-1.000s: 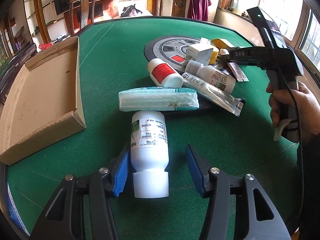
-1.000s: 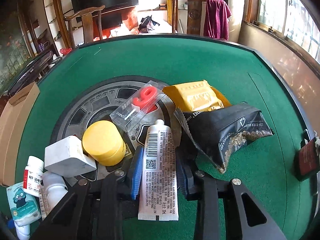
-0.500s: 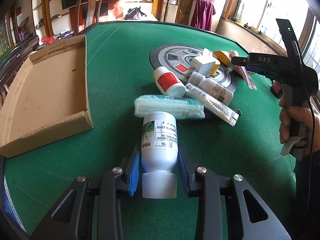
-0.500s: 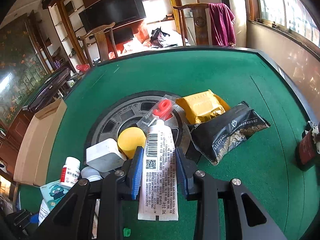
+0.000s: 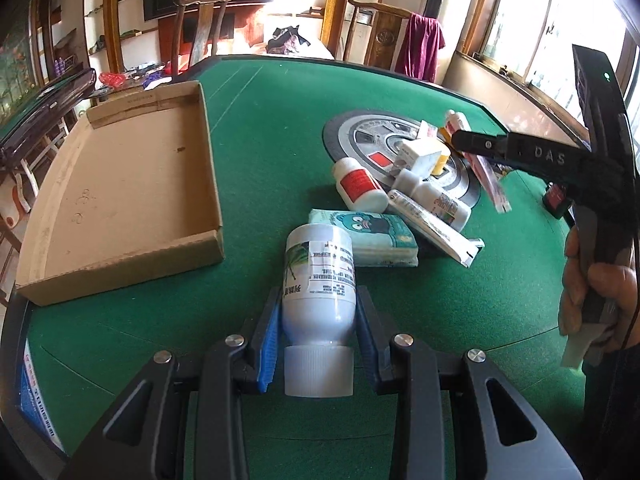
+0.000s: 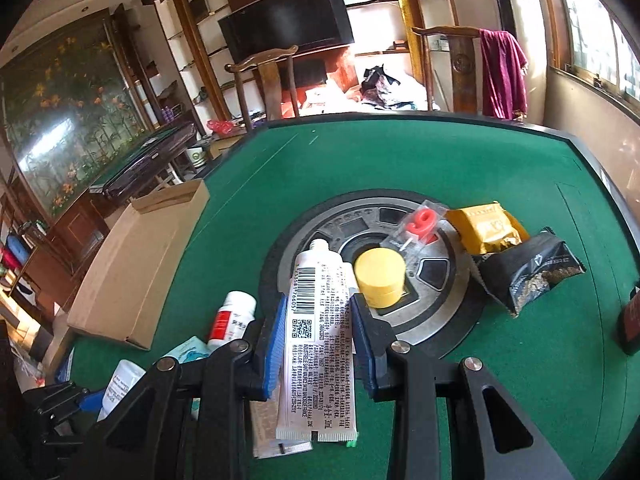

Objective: Organize objects
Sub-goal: 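Carry the white bottle with the left tool while the right tool grasps the white tube, then lower the white bottle and white tube into the cardboard box and open both tools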

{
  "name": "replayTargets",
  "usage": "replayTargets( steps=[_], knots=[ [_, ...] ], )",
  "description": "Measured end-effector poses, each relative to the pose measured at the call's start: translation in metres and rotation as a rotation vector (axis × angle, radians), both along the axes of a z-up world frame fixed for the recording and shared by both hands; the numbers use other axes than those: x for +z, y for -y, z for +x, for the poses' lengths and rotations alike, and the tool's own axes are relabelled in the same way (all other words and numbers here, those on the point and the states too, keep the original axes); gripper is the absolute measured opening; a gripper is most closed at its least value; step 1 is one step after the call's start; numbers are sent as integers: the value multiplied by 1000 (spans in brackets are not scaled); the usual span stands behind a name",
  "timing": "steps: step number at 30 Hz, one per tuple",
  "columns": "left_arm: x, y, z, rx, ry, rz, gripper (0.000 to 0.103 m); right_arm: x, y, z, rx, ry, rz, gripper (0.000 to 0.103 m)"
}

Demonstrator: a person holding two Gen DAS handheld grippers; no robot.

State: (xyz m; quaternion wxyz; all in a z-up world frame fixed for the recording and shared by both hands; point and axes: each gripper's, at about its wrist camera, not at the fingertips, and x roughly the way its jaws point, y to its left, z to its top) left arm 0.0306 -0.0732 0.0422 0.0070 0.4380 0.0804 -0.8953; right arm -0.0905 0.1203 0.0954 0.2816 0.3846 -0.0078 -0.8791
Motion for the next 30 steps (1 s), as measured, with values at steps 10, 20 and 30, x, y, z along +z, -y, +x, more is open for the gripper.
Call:
replayTargets(
  steps=[10, 20, 30],
  knots=[
    [14, 32, 16, 47, -43, 42, 33, 4, 36, 35, 112, 8, -37, 34],
    [31, 97, 25, 121, -82, 58, 33, 13, 98, 49, 210, 42, -36, 34],
    [63, 170, -20, 196, -74, 51, 33, 34, 192, 25, 279, 83, 3, 34]
  ],
)
